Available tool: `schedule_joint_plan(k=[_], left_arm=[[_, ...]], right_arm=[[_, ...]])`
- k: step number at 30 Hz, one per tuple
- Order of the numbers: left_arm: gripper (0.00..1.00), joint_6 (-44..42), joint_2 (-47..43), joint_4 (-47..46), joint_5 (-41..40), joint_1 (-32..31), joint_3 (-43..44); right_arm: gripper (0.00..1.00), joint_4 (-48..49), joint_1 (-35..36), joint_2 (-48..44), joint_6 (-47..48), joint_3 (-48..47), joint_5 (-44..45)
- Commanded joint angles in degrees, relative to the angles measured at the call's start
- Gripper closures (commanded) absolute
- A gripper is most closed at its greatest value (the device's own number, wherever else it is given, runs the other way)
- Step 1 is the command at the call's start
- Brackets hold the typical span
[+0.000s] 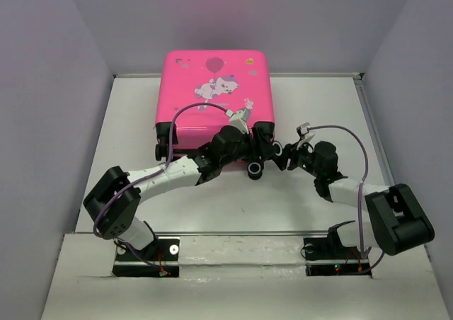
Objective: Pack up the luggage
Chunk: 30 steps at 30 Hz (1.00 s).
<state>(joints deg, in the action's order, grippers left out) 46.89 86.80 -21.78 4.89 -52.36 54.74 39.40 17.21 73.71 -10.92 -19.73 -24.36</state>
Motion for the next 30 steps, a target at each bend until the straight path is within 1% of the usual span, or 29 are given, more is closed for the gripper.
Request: schedule_joint_plan(k=[1,5,9,15,18,20,23,24,26,29,30], left_arm=[[0.94,0.04,-3.39,-6.69,3.2,-0.38,-1.13],[0.94,0.22,-4.28,-7.31,3.64,-0.38,-1.3],[0.94,0.04,-5.15,-7.31,4.08,-0.38,-1.65],[0.94,0.04,-5.68,-7.22,4.26,-0.38,-2.18],[0.94,0.04,-6.03,-7.31,4.43,-0.38,-2.27],[0.94,0.04,-5.95,-7.4,4.61,-0.38,-2.27],[0.94,0.22,-5.95,-7.57,4.78,-0.38,-2.27],[0.94,0.3,-6.03,-7.66,4.7,-0.38,-2.44],[0.94,0.39,-6.12,-7.84,4.61,-0.38,-2.53],[0.94,0.65,-6.21,-8.36,4.26,-0.38,-2.1],[0.94,0.83,-6.12,-8.89,4.17,-0.38,-1.57]], right_arm=[[0.42,13.24,-0.24,3.1,0.55,-0.84,-2.72],[0.41,14.74,-0.25,6.25,0.63,-2.77,-4.46],[0.42,19.31,-0.25,8.55,-0.94,-3.39,-6.75],[0.42,20.37,-0.25,10.14,-0.6,-4.71,-7.72],[0.44,19.84,-0.25,9.61,-0.16,-5.41,-7.81],[0.53,19.58,-0.25,9.69,0.19,-5.76,-7.81],[0.74,21.15,-0.25,9.7,-0.33,-5.68,-7.2],[0.85,21.86,-0.25,9.52,-0.68,-4.98,-6.85],[0.93,22.83,-0.25,9.08,-1.65,-4.53,-5.97],[0.93,25.63,-0.25,8.38,-4.45,-2.18,-5.35],[0.93,28.69,-0.25,7.51,-5.42,-1.03,-3.87]])
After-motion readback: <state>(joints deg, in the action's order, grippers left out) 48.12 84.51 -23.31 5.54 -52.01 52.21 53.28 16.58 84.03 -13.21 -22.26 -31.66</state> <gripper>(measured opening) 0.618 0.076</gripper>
